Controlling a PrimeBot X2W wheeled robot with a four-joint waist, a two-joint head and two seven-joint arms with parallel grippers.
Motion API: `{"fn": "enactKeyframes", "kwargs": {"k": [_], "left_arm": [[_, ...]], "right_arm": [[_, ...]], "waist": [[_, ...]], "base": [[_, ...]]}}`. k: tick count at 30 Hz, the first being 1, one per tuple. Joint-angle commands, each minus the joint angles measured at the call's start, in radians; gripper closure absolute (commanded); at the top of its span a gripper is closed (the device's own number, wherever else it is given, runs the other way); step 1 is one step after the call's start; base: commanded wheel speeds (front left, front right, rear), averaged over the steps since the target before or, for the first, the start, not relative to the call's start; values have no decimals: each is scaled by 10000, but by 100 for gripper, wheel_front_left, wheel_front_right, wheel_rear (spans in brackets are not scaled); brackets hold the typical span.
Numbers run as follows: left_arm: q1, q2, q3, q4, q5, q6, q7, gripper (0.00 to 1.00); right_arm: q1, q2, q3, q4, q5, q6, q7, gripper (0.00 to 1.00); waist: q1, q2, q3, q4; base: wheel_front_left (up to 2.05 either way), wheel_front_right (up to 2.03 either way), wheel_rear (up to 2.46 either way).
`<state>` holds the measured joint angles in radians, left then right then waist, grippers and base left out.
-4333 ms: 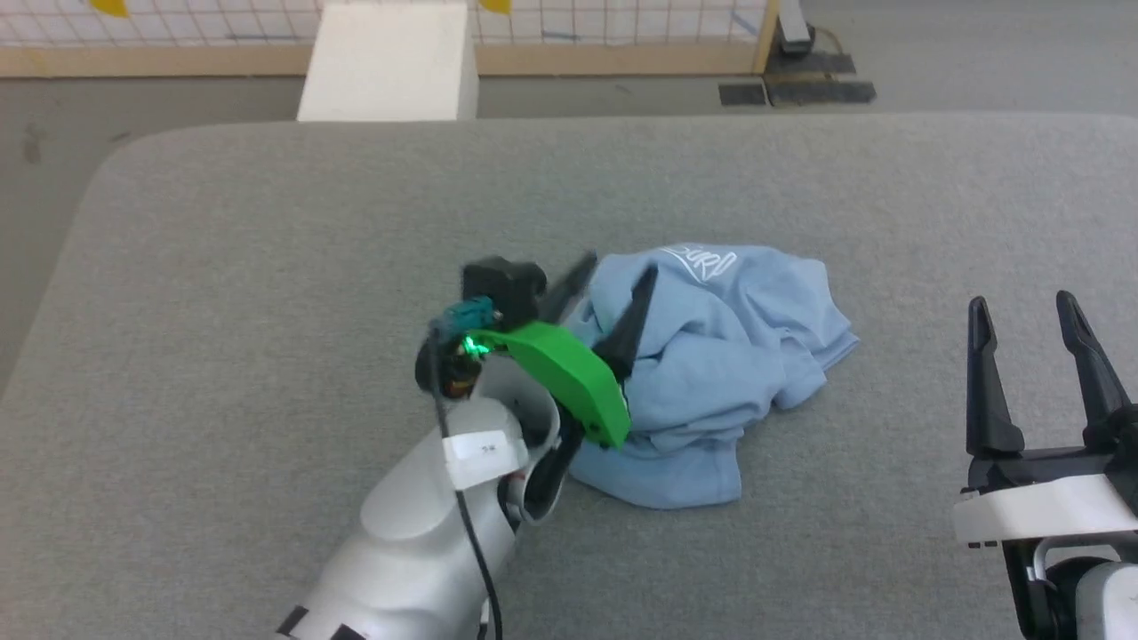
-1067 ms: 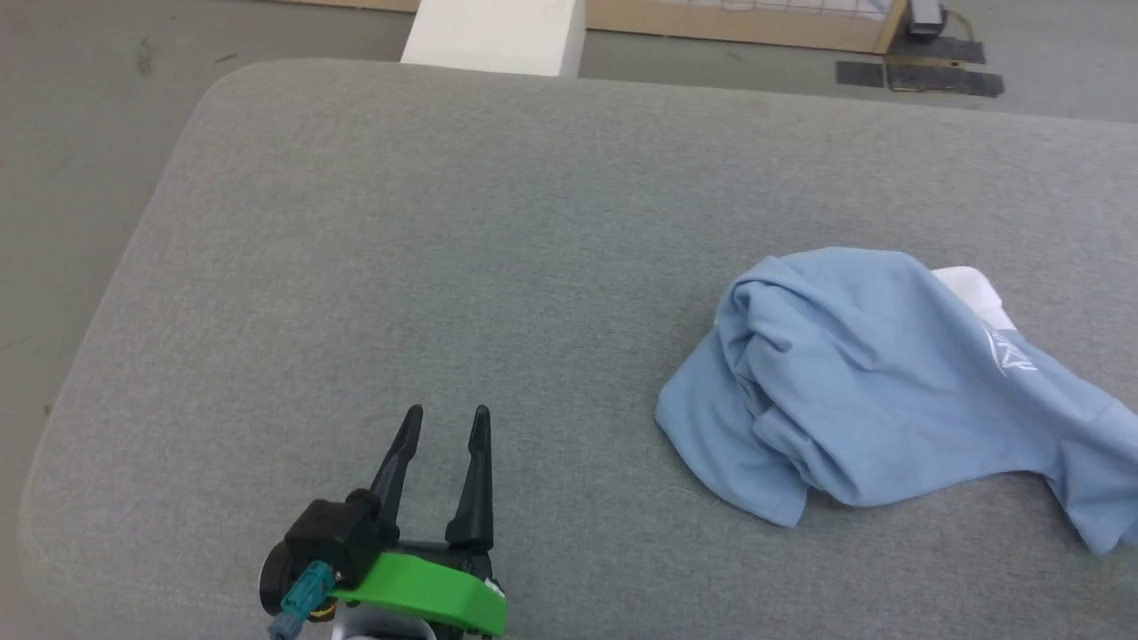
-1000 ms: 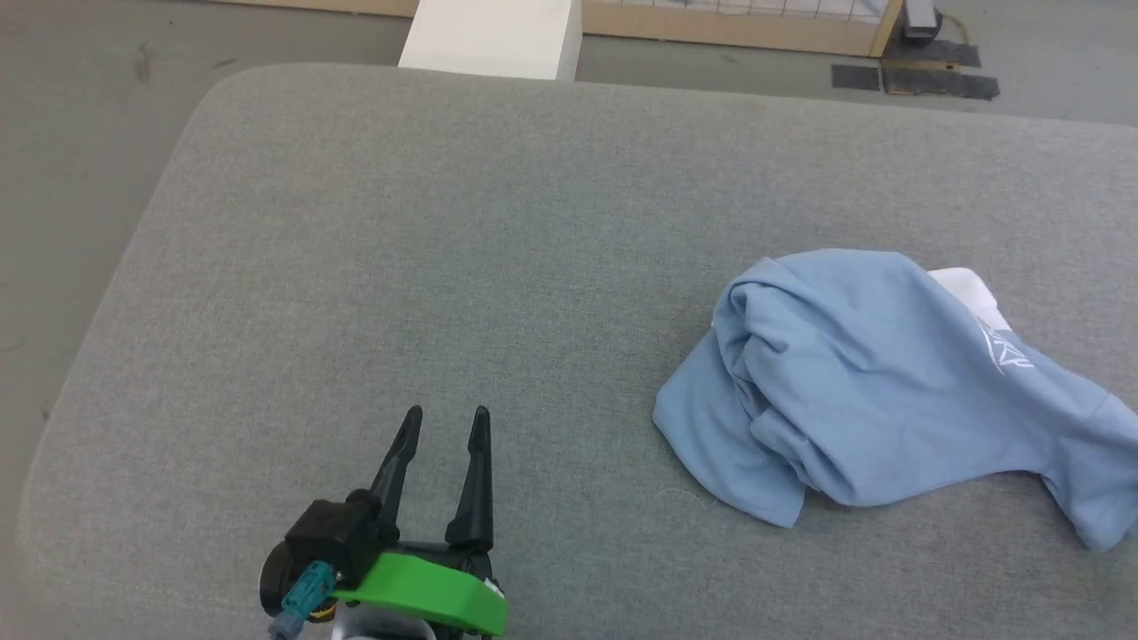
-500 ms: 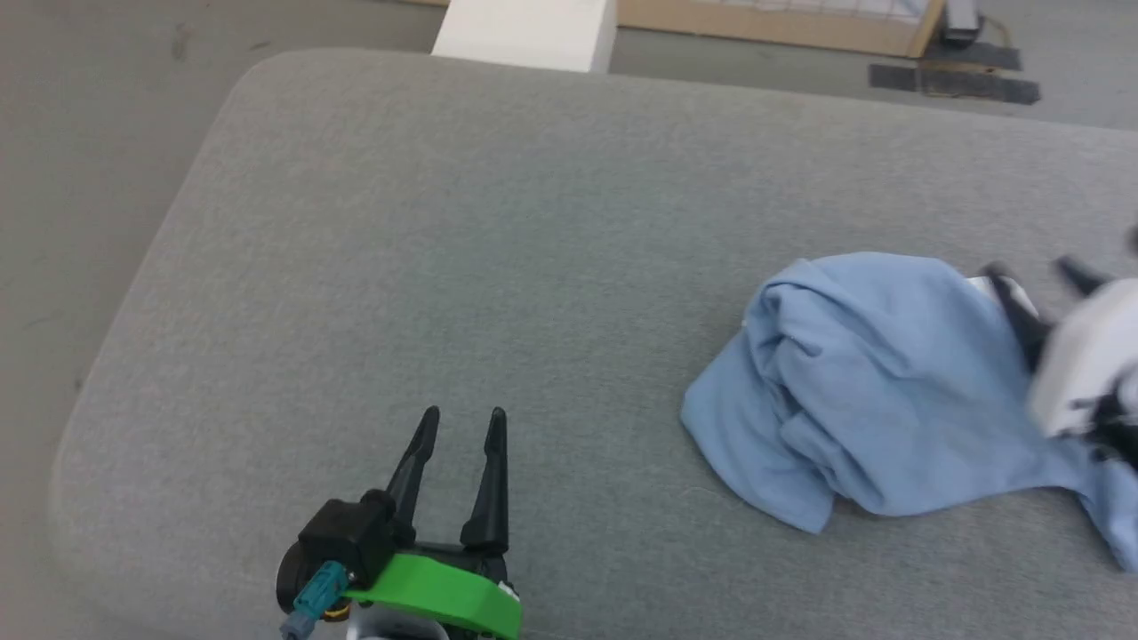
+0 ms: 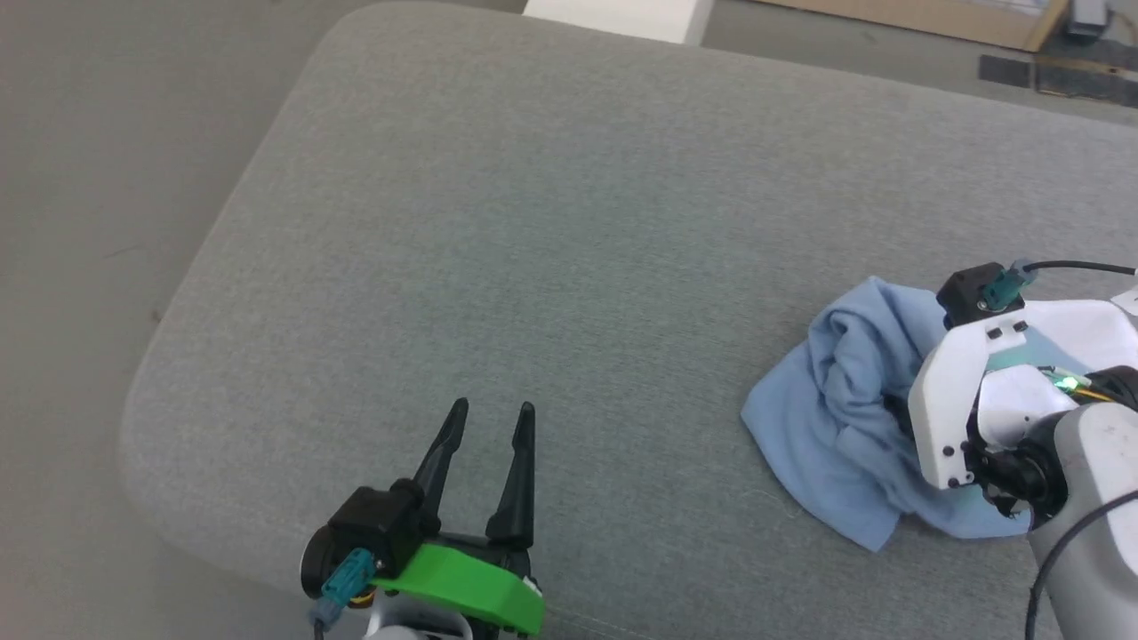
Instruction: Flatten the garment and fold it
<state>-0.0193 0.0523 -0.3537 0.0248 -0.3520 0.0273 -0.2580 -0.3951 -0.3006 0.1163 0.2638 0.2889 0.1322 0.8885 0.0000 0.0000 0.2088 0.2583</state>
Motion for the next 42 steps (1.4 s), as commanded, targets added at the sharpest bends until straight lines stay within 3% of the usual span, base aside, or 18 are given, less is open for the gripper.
{"fn": "enactKeyframes", "kwargs": {"k": [1,12,16,20,24,27,29,32,34,35,42], "left_arm": [[-177,-20,-30,40,-15,3,-38,0],[68,-20,62,226,-155,-57,-38,0],[135,-20,97,192,-165,-65,-38,0],[247,-20,149,147,-148,-57,-38,0],[287,-20,151,134,-151,-39,-38,0],[261,-20,154,124,-167,-32,-38,0],[233,-20,151,136,-162,-25,-38,0],[155,-20,116,149,-173,-17,-38,0],[94,-20,98,165,-191,-1,-38,0],[69,-20,96,179,-196,4,-38,0],[67,-20,175,277,-103,8,-38,0]], "right_arm": [[-176,51,31,219,-150,-15,-233,100],[-2602,449,-194,213,-469,-15,-2792,100],[-3293,943,252,262,-312,-15,-3174,100],[-2898,1236,1392,82,332,-15,-2934,100],[-1519,845,2760,-473,1265,-15,-1979,100],[-155,20,3855,-1134,2113,-15,-624,100],[586,-635,4313,-1626,2541,-15,168,100],[1218,-1227,4234,-2128,2716,-15,419,100],[1420,-1182,3711,-2283,2534,-15,-6,49],[1470,-1052,3457,-2336,2402,-15,-252,0],[1373,20,1764,-3057,2244,-15,-1346,0]], "waist": [[0,0,-43,101],[0,0,-866,-52],[0,0,-923,-51],[0,0,-852,-48],[0,0,-712,-38],[0,0,-593,-43],[0,0,-515,-77],[0,0,-387,-175],[0,0,-357,-271],[0,0,-359,-330],[0,0,-538,-756]], "base": [[0,0,0],[0,0,0],[0,0,0],[0,0,0],[0,0,0],[0,0,0],[0,0,0],[0,0,0],[0,0,0],[0,0,0],[0,0,0]]}}
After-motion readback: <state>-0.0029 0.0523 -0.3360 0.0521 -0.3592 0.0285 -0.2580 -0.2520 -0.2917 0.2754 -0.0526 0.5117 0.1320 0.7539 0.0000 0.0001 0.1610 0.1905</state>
